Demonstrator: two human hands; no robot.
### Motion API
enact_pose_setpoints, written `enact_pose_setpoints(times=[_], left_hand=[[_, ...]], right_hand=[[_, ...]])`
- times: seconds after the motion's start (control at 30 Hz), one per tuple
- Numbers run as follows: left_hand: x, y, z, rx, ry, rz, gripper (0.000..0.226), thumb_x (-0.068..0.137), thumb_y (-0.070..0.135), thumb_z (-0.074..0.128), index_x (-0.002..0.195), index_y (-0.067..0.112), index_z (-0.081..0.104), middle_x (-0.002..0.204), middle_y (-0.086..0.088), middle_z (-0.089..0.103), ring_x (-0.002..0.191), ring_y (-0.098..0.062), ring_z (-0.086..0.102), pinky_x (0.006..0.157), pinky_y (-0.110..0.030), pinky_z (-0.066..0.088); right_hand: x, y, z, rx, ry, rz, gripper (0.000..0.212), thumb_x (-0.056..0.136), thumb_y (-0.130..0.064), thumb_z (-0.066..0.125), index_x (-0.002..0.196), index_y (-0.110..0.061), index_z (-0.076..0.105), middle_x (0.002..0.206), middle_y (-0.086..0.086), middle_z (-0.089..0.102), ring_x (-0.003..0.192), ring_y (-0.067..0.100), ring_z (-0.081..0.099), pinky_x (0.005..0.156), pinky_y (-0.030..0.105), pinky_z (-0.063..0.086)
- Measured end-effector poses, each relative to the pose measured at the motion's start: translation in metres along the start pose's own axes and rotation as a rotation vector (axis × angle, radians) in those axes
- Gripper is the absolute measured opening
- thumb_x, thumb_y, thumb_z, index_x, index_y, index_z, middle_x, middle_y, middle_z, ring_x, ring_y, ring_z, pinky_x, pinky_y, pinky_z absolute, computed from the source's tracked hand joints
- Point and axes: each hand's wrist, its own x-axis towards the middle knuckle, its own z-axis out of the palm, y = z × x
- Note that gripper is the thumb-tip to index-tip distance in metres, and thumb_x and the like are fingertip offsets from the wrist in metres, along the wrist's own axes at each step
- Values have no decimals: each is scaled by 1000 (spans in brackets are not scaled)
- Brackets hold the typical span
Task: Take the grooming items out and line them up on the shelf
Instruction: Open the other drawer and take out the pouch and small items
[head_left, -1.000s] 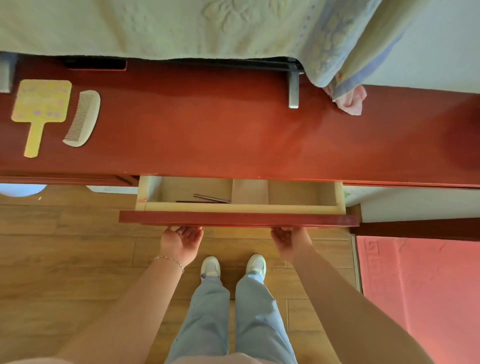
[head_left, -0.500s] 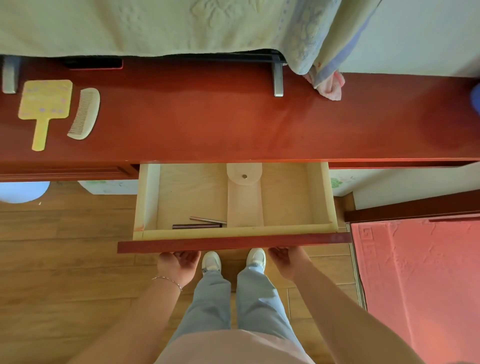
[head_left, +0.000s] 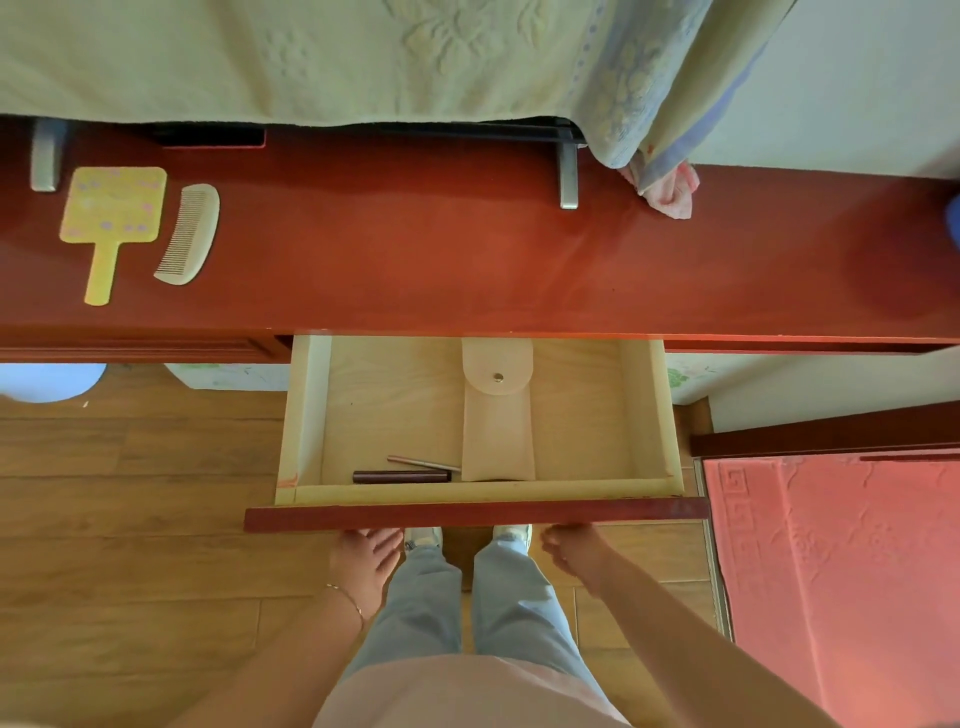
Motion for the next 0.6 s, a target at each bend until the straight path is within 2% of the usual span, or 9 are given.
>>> enact_pose_setpoints(times=[0.03, 0.07, 0.1, 0.13, 0.2, 0.27, 0.33, 0.47, 0.6], left_hand=[[-6, 3, -4, 377, -28, 120, 44, 98, 7, 16, 137, -5, 30, 146, -21, 32, 137, -28, 28, 103, -29, 34], [-13, 3, -7, 837, -110, 266, 38, 98, 6, 24, 131, -5, 40, 140, -22, 42, 131, -29, 39, 91, -24, 43], [-18, 6, -5, 1150, -167, 343, 32, 98, 9, 32, 124, 0, 48, 133, -18, 51, 122, -25, 48, 82, -19, 46], [-17, 3, -6, 1413, -249, 475, 29, 97, 15, 36, 119, 6, 54, 126, -11, 58, 113, -19, 54, 81, -19, 45], [-33, 10, -5, 1495, -378, 507, 29, 97, 28, 36, 107, 18, 62, 110, 2, 66, 99, -10, 58, 83, -23, 43], [-47, 21, 1, 1452, -447, 460, 28, 96, 33, 39, 98, 24, 65, 101, 7, 69, 95, -7, 60, 84, -23, 44], [-59, 35, 1, 1469, -514, 506, 26, 94, 33, 43, 93, 24, 68, 93, 11, 71, 89, -1, 62, 83, -24, 48], [-80, 61, 3, 1434, -569, 569, 22, 92, 32, 47, 94, 28, 68, 85, 16, 71, 82, 8, 62, 78, -19, 50], [-83, 91, 18, 1331, -471, 697, 20, 92, 34, 49, 100, 28, 66, 89, 16, 70, 82, 6, 62, 77, -16, 51]], right_hand=[[-6, -6, 0, -195, -27, -14, 22, 89, -7, 45, 109, -9, 53, 88, 8, 62, 71, 15, 56, 65, 24, 43], [-10, -10, 1, -372, -51, -86, 30, 90, -13, 44, 119, -10, 53, 102, 9, 64, 82, 19, 59, 73, 25, 44], [-21, -17, 1, -576, -97, -196, 36, 92, -18, 41, 126, -12, 52, 117, 9, 62, 98, 22, 60, 82, 25, 44], [-36, -25, 2, -732, -126, -317, 39, 94, -21, 38, 131, -15, 50, 126, 7, 59, 110, 23, 56, 89, 25, 42], [-74, -52, 4, -889, -196, -512, 40, 96, -23, 33, 132, -19, 49, 129, 5, 57, 116, 24, 52, 92, 27, 40], [-102, -77, 8, -968, -237, -722, 37, 96, -22, 34, 128, -17, 51, 121, 9, 59, 112, 27, 54, 88, 34, 41], [-119, -100, 10, -976, -243, -879, 33, 95, -22, 36, 123, -20, 54, 114, 7, 62, 104, 25, 56, 84, 36, 43], [-113, -138, 14, -863, -131, -977, 31, 96, -23, 37, 118, -17, 57, 111, 4, 64, 100, 21, 56, 84, 33, 43], [-71, -155, 28, -973, 9, -889, 28, 94, -20, 39, 113, -13, 58, 105, 8, 62, 100, 26, 54, 78, 32, 43]])
